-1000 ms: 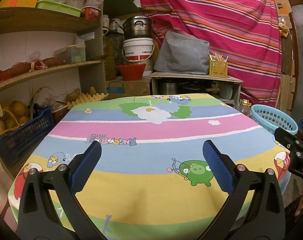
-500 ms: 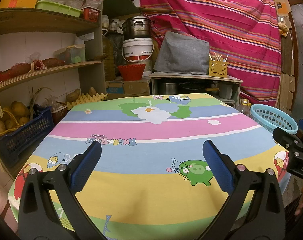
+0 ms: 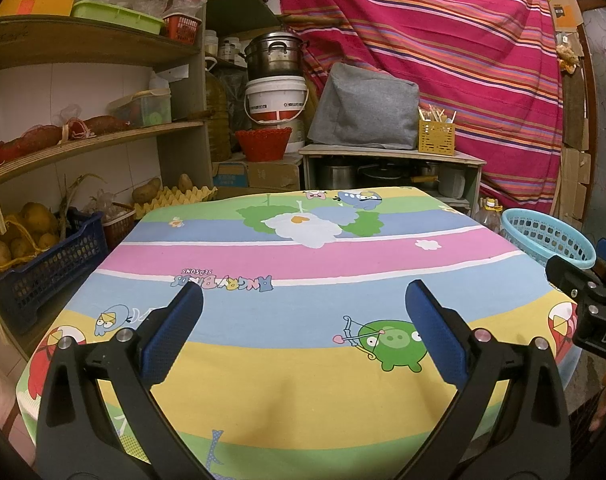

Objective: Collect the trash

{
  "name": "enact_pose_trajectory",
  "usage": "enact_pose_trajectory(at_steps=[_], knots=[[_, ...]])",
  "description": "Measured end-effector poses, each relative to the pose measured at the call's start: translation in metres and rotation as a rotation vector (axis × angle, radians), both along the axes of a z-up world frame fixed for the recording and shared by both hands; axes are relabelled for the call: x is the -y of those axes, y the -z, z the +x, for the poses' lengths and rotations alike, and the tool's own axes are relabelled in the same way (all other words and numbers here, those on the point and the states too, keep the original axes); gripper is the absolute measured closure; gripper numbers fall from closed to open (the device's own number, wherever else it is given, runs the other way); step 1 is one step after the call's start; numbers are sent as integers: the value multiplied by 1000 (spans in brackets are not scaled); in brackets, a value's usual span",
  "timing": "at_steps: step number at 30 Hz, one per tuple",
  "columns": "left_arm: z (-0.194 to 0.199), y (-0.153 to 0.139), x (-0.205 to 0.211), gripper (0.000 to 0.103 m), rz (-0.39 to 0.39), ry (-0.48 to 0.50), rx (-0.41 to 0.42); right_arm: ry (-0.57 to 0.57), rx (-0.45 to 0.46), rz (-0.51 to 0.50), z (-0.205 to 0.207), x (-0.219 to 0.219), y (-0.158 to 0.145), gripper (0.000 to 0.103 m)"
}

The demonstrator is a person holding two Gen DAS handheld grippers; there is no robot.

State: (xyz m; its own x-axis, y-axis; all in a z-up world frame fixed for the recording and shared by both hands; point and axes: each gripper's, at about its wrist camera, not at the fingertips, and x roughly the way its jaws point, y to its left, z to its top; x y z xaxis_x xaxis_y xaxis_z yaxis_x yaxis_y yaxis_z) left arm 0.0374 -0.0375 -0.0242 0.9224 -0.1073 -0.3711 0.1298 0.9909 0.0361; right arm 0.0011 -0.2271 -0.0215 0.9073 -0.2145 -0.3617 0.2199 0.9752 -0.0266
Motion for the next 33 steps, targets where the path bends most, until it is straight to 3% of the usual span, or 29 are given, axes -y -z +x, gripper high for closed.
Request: enact_pose_trajectory(at_steps=[33], knots=[[-1,-1,-1,5,2,-1,3,-2,0,1,0,-3,0,4]])
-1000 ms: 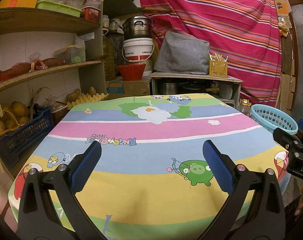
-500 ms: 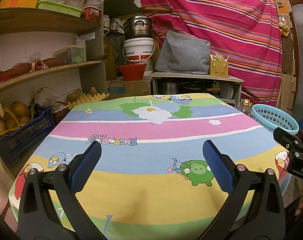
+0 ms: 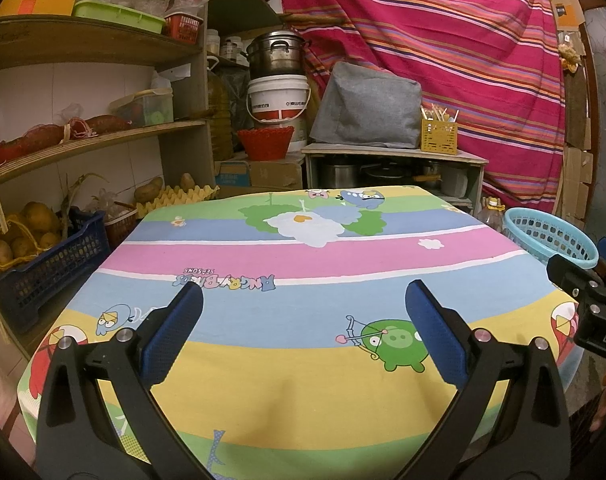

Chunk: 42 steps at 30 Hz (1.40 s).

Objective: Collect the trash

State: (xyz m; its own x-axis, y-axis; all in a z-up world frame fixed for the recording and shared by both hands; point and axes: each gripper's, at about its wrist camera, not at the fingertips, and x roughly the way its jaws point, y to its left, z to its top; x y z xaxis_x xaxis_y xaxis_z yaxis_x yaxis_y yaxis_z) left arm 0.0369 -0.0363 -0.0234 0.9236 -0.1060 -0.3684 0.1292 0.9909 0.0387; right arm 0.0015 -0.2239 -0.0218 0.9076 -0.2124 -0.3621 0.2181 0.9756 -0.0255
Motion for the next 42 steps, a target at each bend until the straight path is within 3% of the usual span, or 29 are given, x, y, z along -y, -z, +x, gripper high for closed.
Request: enact_pose_trajectory(at_steps=[42], knots=[[3,-5,-14,5,6,-8,9,-2,0,-3,0,-1,0,4]])
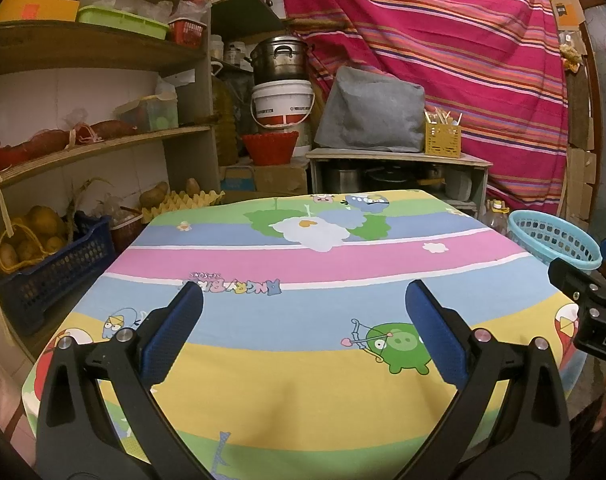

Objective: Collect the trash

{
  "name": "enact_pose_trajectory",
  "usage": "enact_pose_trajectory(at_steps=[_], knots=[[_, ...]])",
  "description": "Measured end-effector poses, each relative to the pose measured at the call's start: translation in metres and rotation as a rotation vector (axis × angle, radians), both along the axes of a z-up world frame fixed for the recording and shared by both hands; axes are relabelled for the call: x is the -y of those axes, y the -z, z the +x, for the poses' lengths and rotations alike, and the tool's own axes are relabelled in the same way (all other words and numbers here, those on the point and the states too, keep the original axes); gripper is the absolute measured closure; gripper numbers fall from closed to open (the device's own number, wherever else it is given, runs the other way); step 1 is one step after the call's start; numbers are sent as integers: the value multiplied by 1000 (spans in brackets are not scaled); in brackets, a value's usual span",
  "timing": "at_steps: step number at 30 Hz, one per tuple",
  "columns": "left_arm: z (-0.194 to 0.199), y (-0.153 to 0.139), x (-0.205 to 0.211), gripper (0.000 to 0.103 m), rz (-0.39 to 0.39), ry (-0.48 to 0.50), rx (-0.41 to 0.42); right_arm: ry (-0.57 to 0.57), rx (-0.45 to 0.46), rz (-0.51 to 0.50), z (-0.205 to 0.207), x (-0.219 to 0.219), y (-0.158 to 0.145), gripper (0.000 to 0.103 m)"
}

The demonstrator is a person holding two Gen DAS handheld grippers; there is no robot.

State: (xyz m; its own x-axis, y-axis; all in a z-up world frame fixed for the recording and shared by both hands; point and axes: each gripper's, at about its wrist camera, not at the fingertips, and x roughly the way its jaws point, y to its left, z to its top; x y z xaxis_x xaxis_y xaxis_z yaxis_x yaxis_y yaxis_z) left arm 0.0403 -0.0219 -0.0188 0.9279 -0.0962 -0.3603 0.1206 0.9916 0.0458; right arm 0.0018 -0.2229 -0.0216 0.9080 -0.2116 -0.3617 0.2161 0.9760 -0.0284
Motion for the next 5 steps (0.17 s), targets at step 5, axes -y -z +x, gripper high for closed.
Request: enact_pose_trajectory(at_steps=[5], knots=[[2,-1,-3,5,0,2,-1,1,-1,2,0,0,0,4]])
